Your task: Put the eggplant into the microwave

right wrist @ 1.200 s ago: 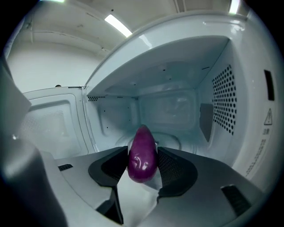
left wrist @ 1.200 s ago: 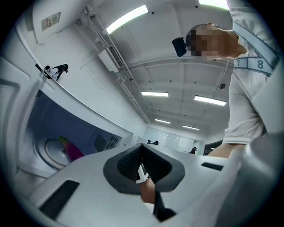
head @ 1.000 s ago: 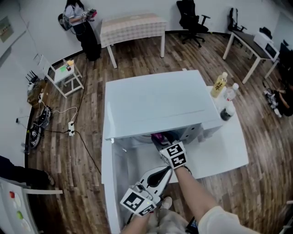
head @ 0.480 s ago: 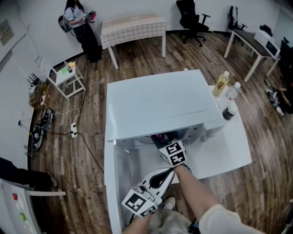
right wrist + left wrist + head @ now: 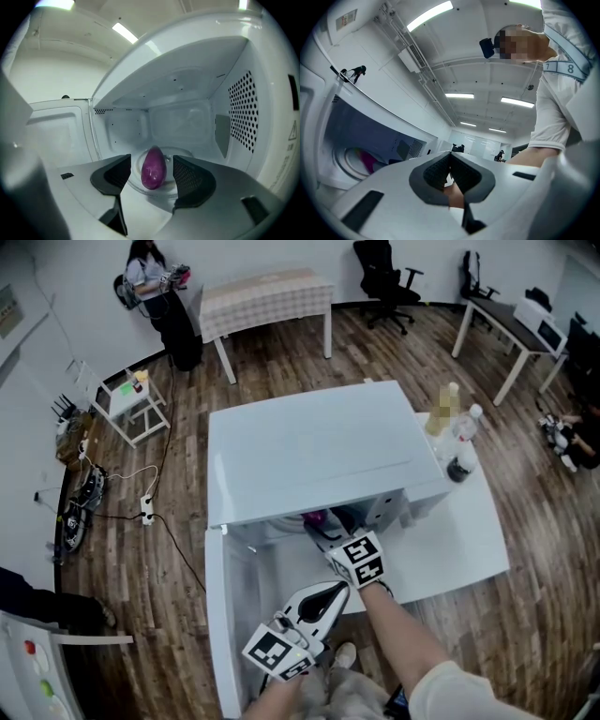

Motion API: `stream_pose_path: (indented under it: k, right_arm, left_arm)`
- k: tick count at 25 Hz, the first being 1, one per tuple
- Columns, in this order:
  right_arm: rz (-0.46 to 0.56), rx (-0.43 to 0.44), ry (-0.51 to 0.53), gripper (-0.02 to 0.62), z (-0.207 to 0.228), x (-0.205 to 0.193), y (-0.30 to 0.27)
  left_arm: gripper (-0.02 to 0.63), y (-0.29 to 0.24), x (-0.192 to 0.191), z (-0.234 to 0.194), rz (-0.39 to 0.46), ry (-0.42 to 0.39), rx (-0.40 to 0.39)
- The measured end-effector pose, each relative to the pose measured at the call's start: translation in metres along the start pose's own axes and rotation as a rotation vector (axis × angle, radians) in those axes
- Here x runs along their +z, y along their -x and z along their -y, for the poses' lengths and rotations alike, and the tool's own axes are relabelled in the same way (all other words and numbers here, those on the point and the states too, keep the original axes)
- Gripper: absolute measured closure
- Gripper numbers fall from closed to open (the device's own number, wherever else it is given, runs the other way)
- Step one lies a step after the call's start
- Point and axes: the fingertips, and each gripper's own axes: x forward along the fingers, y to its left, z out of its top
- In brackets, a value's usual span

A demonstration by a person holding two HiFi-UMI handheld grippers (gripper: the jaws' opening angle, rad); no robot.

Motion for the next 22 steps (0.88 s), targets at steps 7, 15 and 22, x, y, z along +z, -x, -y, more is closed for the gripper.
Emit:
stream_pose_path:
  k: [7,15,22]
  right_arm:
    - [0.014,0.027,0.014,0.314,-0.005,0.000,0.020]
    - [0.022,0.044,0.020,0.314,-0.010,-0.001,0.050]
    - [0.060,0.049,0.036,0.321,-0.020,0.014,0.083]
  left_arm:
    - [0.604,0.001,-0.005,0.001,-0.019,-0.019,-0.004]
    - [0.604,0.000,-0.010,0.004,-0.034,-0.034,-0.012]
    - [0.604,-0.003,-0.005,0.016,-0.033,-0.047,-0.034]
